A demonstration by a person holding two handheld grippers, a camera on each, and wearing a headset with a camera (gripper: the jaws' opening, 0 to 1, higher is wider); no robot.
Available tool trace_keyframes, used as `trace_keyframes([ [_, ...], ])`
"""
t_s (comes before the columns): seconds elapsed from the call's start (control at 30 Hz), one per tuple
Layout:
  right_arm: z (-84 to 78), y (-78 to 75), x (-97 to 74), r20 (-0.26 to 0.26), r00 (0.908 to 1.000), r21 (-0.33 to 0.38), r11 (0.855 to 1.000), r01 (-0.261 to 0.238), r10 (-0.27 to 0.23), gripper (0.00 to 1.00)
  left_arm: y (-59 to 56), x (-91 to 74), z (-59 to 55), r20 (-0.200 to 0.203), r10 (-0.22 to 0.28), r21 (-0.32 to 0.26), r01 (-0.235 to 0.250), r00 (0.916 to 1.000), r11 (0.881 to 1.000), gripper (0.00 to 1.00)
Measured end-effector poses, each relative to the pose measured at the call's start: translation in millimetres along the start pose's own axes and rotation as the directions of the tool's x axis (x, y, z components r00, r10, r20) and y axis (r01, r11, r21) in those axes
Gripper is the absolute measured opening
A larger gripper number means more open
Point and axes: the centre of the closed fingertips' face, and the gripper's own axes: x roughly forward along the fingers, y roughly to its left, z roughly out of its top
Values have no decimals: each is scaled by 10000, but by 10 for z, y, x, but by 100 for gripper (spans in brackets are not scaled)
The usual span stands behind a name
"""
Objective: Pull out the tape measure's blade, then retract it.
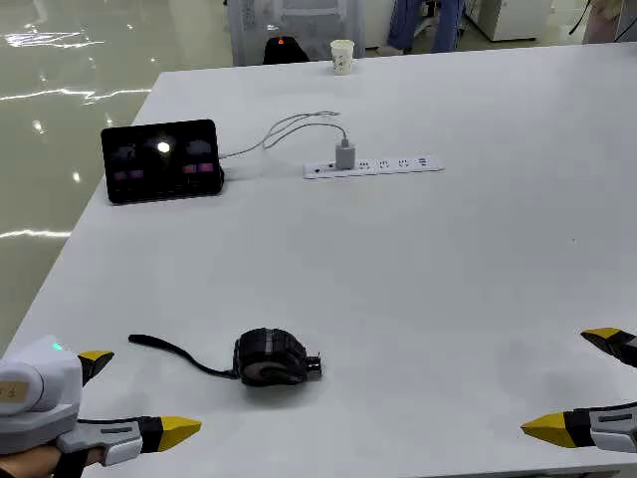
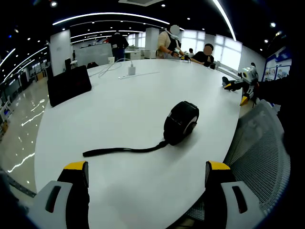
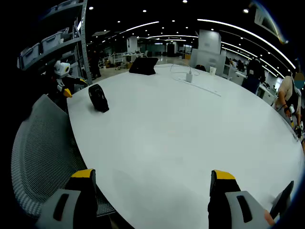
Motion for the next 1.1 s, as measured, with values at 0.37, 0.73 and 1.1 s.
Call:
trace_keyframes([
  [0.37, -38, 34, 10, -24, 10000, 222, 9997, -42, 43, 99, -4, 19, 9, 35, -65, 20, 65, 10000, 10000, 99],
  [0.73, -49, -6, 2, 36, 10000, 354, 9994, 58, -59, 99, 8, 18, -22, -20, 20, -85, -20, 10000, 10000, 99],
  [1.1, -27, 59, 42, 184, 9996, 65, 9997, -228, 227, 99, 30, 39, -16, 20, 263, -90, -262, 9997, 9996, 99],
])
